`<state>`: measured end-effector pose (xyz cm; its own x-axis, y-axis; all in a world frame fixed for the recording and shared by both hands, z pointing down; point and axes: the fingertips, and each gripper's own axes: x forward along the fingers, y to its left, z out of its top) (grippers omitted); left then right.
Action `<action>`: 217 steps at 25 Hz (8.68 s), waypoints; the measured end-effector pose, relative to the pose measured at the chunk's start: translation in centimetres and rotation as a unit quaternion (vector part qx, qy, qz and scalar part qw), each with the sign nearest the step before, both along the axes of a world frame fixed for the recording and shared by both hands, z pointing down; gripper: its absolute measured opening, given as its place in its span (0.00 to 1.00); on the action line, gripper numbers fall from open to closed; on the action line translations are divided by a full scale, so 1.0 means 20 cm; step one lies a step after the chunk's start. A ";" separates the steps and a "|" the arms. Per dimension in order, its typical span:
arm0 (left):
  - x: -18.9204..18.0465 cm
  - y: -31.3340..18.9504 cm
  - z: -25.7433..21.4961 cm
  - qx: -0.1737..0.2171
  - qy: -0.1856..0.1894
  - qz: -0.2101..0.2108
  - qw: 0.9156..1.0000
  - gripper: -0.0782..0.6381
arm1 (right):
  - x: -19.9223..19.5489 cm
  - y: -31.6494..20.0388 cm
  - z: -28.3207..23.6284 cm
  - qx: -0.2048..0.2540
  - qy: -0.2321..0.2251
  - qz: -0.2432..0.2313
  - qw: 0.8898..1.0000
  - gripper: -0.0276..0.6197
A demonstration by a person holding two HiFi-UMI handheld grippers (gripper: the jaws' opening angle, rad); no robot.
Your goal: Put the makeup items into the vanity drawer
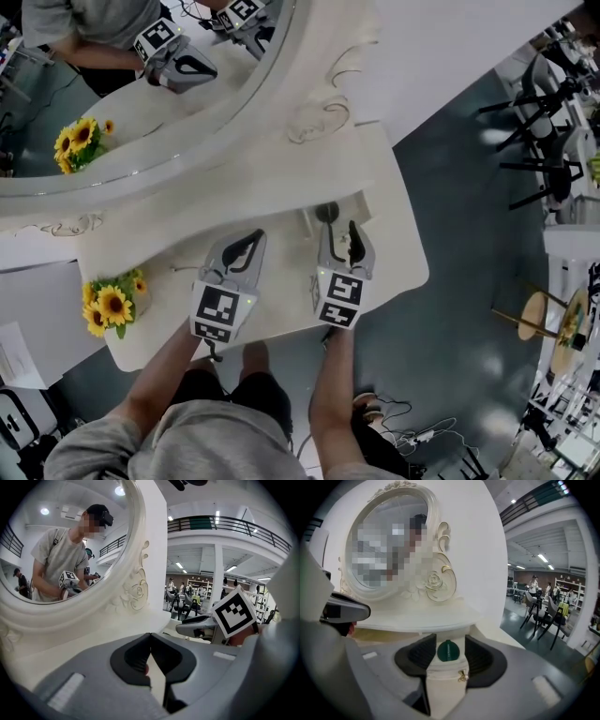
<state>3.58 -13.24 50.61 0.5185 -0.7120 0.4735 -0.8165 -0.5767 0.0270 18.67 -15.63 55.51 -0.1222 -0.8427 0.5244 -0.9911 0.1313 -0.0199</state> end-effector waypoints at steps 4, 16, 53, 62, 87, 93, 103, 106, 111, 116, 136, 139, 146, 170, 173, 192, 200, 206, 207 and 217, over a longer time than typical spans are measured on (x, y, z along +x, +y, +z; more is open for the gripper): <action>-0.02 0.01 -0.06 0.012 0.004 0.003 1.000 0.12 | -0.02 0.02 -0.08 0.013 0.005 0.004 1.000 0.34; -0.09 0.15 -0.31 0.052 0.018 0.029 0.998 0.12 | -0.14 0.25 -0.40 0.060 0.000 0.018 0.998 0.34; -0.41 0.91 -0.63 0.096 0.044 0.147 0.983 0.12 | -0.64 1.35 -0.84 0.134 0.023 0.123 0.983 0.05; -0.44 0.92 -0.63 0.094 0.044 0.141 0.985 0.12 | -0.67 1.33 -0.84 0.135 0.024 0.110 0.984 0.05; -0.78 0.59 -0.30 0.033 0.016 -0.027 0.999 0.12 | -0.96 0.72 -0.50 0.077 0.000 -0.064 0.995 0.05; -0.79 0.52 -0.13 0.005 0.011 -0.058 0.998 0.12 | -0.99 0.60 -0.31 0.046 -0.007 -0.097 0.994 0.05; -0.80 0.46 0.07 -0.031 0.002 -0.098 0.995 0.12 | -1.02 0.48 -0.03 -0.010 -0.019 -0.148 0.989 0.17; -0.80 0.46 0.11 -0.039 -0.001 -0.108 0.993 0.12 | -1.06 0.47 0.05 -0.029 -0.030 -0.177 0.983 0.38; -0.81 0.46 0.17 -0.049 -0.004 -0.122 0.991 0.12 | -1.08 0.43 0.16 -0.048 -0.016 -0.203 0.978 0.44; -0.82 0.47 0.21 -0.055 -0.007 -0.136 0.989 0.12 | -1.09 0.41 0.26 -0.062 -0.011 -0.215 0.975 0.44; -0.82 0.45 0.26 -0.064 -0.018 -0.148 0.987 0.12 | -1.13 0.41 0.36 -0.080 0.004 -0.264 0.961 0.36; -0.81 0.43 0.24 -0.060 -0.018 -0.145 0.987 0.12 | -1.12 0.40 0.33 -0.076 0.002 -0.260 0.963 0.36; -0.76 0.38 0.13 -0.039 -0.016 -0.129 0.991 0.12 | -1.04 0.37 0.19 -0.050 0.000 -0.238 0.970 0.36; -0.20 0.17 -0.21 0.031 0.013 -0.003 0.999 0.12 | -0.35 0.25 -0.29 0.033 0.033 -0.084 0.995 0.36; -0.15 0.15 -0.18 0.029 0.014 0.004 0.999 0.12 | -0.29 0.22 -0.28 0.034 0.037 -0.074 0.996 0.36; -0.04 0.05 0.02 -0.012 -0.002 0.014 1.000 0.12 | -0.13 0.06 -0.03 -0.003 0.028 -0.050 0.998 0.35; -0.04 0.05 0.10 -0.026 -0.009 0.009 1.000 0.12 | -0.11 0.02 0.07 -0.016 0.023 -0.049 0.998 0.36; -0.06 0.05 0.11 -0.029 -0.013 0.007 0.999 0.12 | -0.10 0.01 0.07 -0.012 0.012 -0.031 0.999 0.39; -0.06 0.05 0.11 -0.029 -0.013 0.007 0.999 0.12 | -0.09 0.01 0.07 -0.011 0.011 -0.027 1.000 0.39; -0.08 0.07 0.07 -0.020 -0.007 0.010 1.000 0.12 | -0.10 0.04 0.01 -0.004 0.014 -0.022 1.000 0.41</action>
<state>2.03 -11.78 51.93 0.5253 -0.6817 0.5092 -0.8052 -0.5917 0.0385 16.62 -14.74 55.74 -0.1452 -0.8325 0.5347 -0.9844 0.1756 0.0060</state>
